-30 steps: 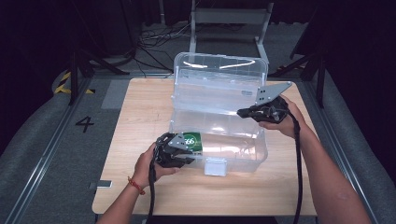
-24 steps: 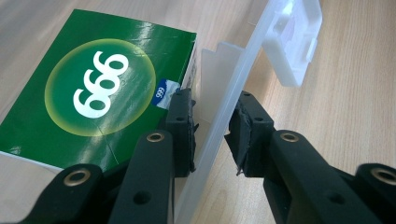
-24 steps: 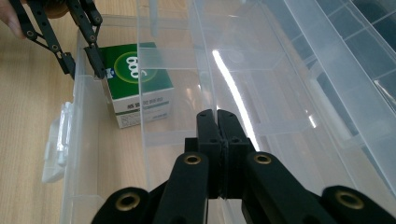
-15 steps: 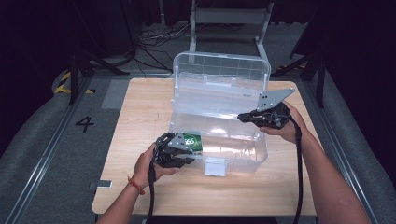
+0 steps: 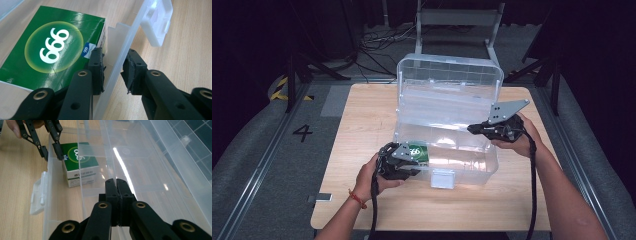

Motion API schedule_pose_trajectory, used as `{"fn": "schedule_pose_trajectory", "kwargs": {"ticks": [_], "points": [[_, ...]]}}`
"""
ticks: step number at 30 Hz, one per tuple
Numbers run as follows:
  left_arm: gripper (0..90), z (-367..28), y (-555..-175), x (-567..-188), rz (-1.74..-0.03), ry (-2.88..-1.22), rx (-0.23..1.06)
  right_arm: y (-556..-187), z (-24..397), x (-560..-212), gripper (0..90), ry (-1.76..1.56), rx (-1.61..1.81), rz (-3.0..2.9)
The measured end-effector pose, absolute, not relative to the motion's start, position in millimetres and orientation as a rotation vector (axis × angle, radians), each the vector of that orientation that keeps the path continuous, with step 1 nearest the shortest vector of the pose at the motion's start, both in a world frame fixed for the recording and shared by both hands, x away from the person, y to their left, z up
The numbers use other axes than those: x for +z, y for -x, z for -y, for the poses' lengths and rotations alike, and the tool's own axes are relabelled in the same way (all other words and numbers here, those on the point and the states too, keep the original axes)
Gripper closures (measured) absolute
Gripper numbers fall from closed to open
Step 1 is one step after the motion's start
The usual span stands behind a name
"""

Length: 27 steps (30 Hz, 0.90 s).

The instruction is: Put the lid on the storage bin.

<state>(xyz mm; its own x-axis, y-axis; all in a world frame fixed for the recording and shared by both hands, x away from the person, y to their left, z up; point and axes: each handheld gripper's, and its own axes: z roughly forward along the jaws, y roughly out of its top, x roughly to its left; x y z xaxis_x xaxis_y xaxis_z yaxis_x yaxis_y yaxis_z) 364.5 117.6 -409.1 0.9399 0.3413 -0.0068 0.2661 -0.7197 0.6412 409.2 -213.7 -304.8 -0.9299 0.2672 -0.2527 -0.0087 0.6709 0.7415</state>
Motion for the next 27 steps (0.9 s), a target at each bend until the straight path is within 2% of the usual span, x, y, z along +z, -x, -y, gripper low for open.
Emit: {"fn": "schedule_pose_trajectory", "kwargs": {"ticks": [27], "points": [[66.2,-115,-359,-410,-0.436,-2.393,0.200,-397,214,-312,89.8,-0.146,1.136,-2.556]]}}
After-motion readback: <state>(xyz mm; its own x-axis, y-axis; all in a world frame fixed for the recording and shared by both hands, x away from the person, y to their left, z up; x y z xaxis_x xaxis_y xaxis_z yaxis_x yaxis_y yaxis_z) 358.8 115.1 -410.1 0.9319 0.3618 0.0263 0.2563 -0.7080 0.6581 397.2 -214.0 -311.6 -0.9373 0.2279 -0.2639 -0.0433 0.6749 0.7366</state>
